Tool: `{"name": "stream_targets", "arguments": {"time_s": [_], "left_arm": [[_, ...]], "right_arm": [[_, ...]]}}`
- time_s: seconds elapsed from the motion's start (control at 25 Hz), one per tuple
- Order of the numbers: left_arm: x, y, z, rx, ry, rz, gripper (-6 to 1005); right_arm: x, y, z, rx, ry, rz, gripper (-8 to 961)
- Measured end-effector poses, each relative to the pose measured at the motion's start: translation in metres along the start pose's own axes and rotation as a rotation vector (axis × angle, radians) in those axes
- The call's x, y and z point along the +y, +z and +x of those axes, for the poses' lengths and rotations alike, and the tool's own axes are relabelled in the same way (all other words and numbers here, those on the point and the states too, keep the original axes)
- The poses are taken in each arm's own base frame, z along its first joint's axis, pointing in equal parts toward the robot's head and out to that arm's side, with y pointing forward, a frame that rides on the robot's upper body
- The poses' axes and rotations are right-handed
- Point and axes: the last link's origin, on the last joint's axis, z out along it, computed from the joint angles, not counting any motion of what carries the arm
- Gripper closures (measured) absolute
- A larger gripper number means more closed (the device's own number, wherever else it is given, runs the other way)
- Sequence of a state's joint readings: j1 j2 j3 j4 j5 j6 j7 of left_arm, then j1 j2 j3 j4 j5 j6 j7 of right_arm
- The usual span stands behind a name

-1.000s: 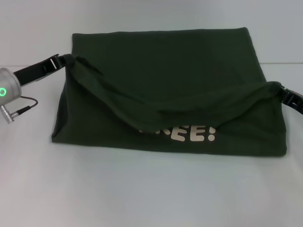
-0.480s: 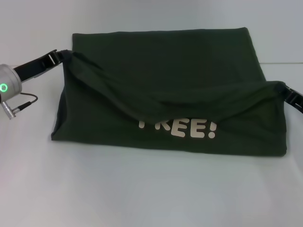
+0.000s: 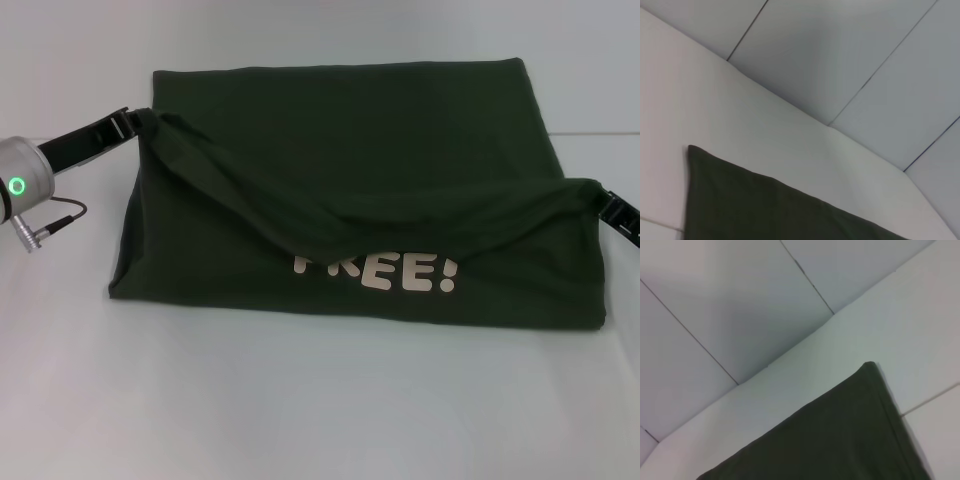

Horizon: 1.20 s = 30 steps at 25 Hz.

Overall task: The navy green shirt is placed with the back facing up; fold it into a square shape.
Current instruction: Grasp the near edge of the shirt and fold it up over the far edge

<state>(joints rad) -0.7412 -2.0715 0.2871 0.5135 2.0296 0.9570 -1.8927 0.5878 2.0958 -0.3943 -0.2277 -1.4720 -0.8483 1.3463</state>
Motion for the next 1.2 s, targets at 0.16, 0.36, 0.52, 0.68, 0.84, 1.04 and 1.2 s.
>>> {"name": "stream_targets", "arguments": {"time_s": [0.16, 0.36, 0.52, 0.68, 0.84, 1.04, 1.2], "left_arm": [[0.0, 0.0, 0.002, 0.015, -0.002, 0.0, 978], [0.0, 0.0, 0.004, 0.029, -0.011, -0.005, 978], [-0.002, -0.002, 0.005, 0.043, -0.024, 0.001, 978], [-0.003, -0.002, 0.005, 0.053, -0.032, 0.008, 977], [-0.005, -0.002, 0.007, 0.068, -0.034, 0.018, 977], [-0.007, 0.002, 0.003, 0.07, -0.033, 0.051, 976], [-0.006, 0.008, -0.002, 0.072, -0.019, 0.082, 976]], "right_arm": [[0.0, 0.0, 0.001, -0.001, 0.01, 0.007, 900], [0.001, 0.002, 0.0, -0.012, 0.024, 0.004, 900], [0.002, 0.003, 0.001, -0.026, 0.057, 0.008, 900], [0.005, 0.005, 0.001, -0.03, 0.058, 0.004, 900], [0.01, 0.009, -0.001, -0.03, 0.054, -0.006, 900], [0.013, 0.015, -0.002, -0.019, 0.043, 0.003, 899], [0.016, 0.02, 0.0, -0.004, 0.025, 0.012, 899]]}}
